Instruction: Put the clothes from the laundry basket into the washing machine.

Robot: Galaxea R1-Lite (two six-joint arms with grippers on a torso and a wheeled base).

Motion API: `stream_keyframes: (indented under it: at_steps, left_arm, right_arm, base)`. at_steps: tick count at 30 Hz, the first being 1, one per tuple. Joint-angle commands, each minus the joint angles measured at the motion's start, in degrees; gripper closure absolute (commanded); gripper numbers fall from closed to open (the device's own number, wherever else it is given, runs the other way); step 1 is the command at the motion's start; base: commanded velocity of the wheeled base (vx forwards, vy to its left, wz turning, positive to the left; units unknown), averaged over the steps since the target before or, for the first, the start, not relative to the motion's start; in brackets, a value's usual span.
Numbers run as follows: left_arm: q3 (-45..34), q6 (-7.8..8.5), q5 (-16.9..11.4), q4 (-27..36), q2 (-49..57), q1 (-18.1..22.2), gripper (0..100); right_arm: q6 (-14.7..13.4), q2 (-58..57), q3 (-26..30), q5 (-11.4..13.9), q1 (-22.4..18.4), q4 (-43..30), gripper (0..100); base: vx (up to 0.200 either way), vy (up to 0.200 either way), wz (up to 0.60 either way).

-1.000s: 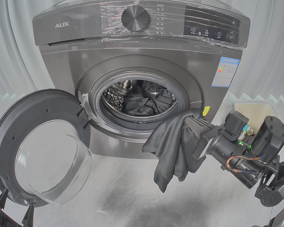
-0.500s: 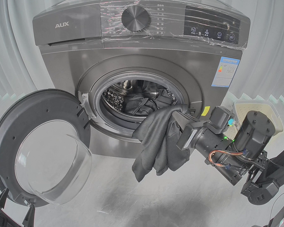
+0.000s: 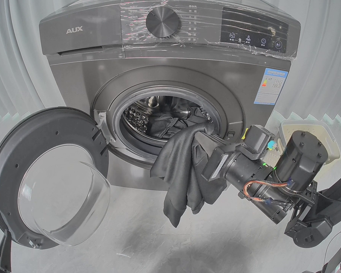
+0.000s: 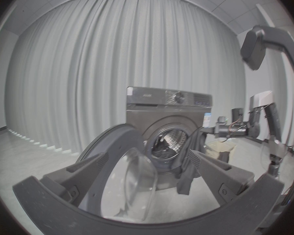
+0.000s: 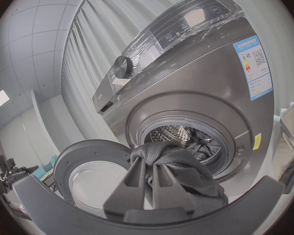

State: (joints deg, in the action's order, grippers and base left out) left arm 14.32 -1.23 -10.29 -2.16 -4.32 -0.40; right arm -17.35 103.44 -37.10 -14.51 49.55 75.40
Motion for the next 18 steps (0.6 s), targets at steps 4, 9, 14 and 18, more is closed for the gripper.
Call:
stream_keyframes:
  at_steps: [4, 9, 14, 18]
  left_arm:
    - [-4.92, 1.41, -15.81, -12.52, -29.52, -1.71, 0]
    - [-5.45, 1.85, -15.9, -22.19, -42.62, -7.24, 0]
    - [-5.45, 2.02, -15.9, -25.0, -49.91, -13.22, 0]
    - [-4.57, 2.64, -15.9, -28.78, -58.44, -17.53, 0]
  right_arm:
    - [-0.32, 0.36, -3.25, 1.41, 0.46, -0.08, 100]
    - [-0.32, 0.45, -3.42, 0.88, 0.28, 0.36, 100]
    - [-0.32, 0.89, -3.86, 0.71, 0.02, 0.54, 100]
    - [-0.32, 0.89, -4.12, 0.71, 0.02, 0.54, 100]
  base:
    - [0.0, 0.0, 0.0]
    - [0.0, 0.0, 0.0]
    - [0.0, 0.0, 0.0]
    - [0.0, 0.0, 0.0]
